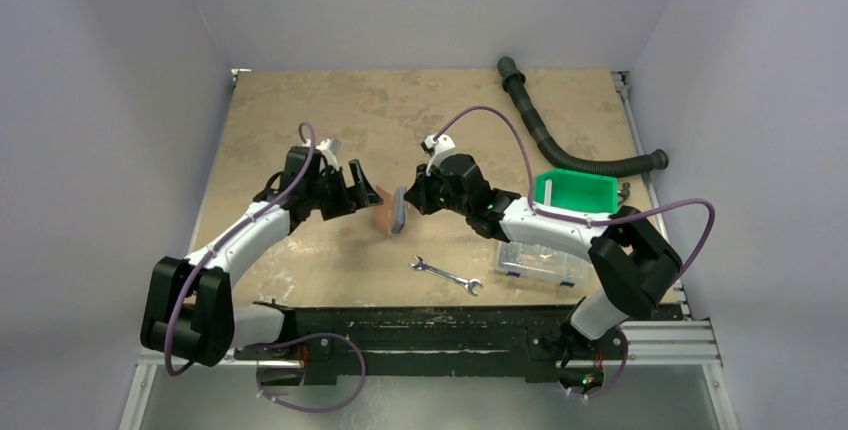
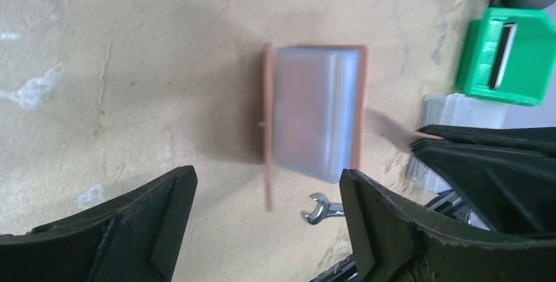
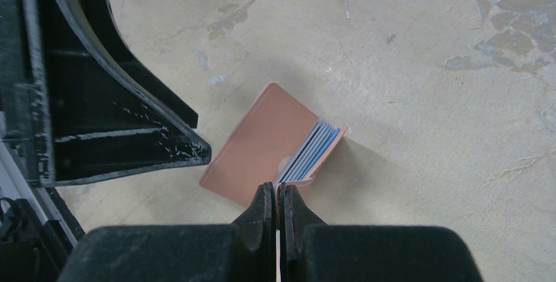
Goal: Put the credit cards into the card holder
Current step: Open the card holder at the center of the board.
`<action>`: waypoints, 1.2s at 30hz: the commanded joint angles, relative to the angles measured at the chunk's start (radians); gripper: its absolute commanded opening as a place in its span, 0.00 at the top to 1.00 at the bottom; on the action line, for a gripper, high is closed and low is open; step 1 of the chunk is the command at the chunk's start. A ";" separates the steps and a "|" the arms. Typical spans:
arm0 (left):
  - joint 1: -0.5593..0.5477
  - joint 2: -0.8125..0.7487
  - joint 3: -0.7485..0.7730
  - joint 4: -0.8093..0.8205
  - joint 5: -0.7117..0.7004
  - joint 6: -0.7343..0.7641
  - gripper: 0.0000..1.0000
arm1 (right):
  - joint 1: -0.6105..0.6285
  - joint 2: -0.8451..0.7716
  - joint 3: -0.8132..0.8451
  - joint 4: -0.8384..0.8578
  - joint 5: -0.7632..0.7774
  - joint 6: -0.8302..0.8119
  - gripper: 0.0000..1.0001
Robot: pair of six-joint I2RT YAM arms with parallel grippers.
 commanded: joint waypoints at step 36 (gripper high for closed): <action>-0.136 0.136 0.102 0.053 -0.041 0.007 0.02 | -0.002 -0.019 -0.030 0.029 -0.020 -0.002 1.00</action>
